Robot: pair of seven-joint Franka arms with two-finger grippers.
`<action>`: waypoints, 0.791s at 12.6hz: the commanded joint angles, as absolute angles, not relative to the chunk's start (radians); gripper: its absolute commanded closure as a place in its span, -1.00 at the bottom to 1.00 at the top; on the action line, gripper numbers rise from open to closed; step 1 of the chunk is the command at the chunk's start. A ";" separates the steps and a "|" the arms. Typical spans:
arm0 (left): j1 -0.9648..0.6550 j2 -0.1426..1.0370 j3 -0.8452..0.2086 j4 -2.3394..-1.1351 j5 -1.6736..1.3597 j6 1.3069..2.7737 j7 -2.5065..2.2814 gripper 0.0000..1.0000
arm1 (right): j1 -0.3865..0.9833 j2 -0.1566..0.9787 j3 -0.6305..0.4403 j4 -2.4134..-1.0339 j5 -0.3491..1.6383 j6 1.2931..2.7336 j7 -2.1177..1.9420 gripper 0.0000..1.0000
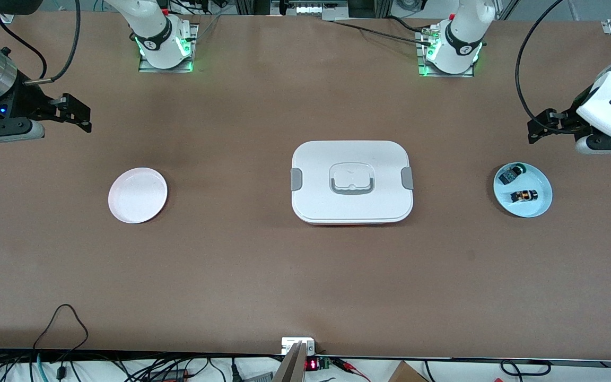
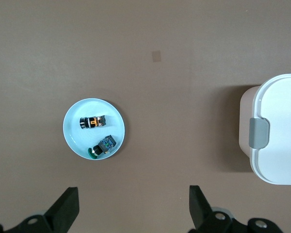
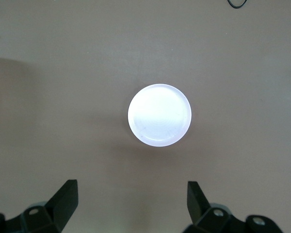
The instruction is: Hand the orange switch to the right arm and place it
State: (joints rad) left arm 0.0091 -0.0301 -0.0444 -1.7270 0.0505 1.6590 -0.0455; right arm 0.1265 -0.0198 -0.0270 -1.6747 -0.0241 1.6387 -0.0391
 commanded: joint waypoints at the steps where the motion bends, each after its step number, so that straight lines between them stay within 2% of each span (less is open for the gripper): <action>1: -0.002 -0.012 -0.040 -1.690 0.035 1.631 -0.052 -1.00 | 0.121 -0.012 -0.023 -1.654 -0.021 1.626 -0.031 -1.00; 10: 0.008 -0.011 -0.038 -1.690 0.037 1.631 -0.057 -1.00 | 0.121 -0.012 -0.023 -1.654 -0.020 1.628 -0.029 -1.00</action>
State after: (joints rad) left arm 0.0081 -0.0292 -0.0422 -1.7251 0.0504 1.6552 -0.0526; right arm 0.1264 -0.0198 -0.0270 -1.6747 -0.0241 1.6387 -0.0391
